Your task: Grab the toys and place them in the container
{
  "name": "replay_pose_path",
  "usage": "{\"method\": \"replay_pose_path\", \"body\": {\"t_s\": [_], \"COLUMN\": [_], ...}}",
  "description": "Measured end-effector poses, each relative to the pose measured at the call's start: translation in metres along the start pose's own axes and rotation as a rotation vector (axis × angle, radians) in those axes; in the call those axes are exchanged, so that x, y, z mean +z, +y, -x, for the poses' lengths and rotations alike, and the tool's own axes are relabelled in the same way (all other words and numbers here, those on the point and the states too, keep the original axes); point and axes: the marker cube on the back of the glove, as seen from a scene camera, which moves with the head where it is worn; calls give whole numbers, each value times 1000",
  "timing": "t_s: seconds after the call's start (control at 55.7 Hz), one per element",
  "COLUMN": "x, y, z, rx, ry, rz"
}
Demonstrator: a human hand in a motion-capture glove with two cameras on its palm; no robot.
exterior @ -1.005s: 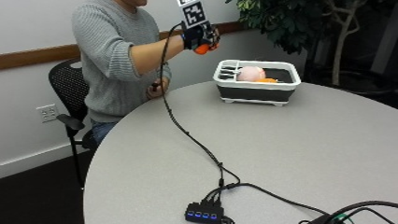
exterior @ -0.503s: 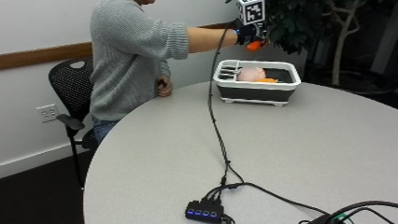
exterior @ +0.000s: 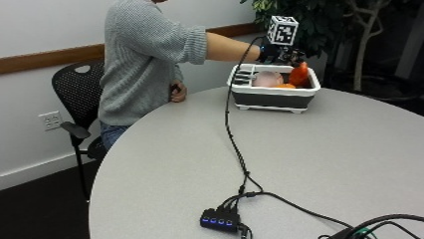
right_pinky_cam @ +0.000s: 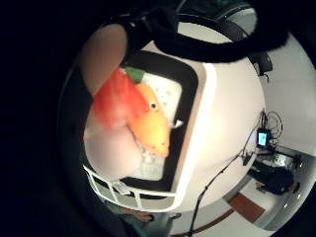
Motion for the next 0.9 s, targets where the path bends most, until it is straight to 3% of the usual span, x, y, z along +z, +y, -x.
{"method": "replay_pose_path", "body": {"t_s": [0.305,0.467,0.592,0.897], "x": [-22,-56,-78,-62], "y": [67,191,297,397], "z": [-3,-74,-151,-203], "rx": [-57,36,149,289], "ry": [-19,-87,-90,-4], "rz": [-96,-1,-95,-213]}}
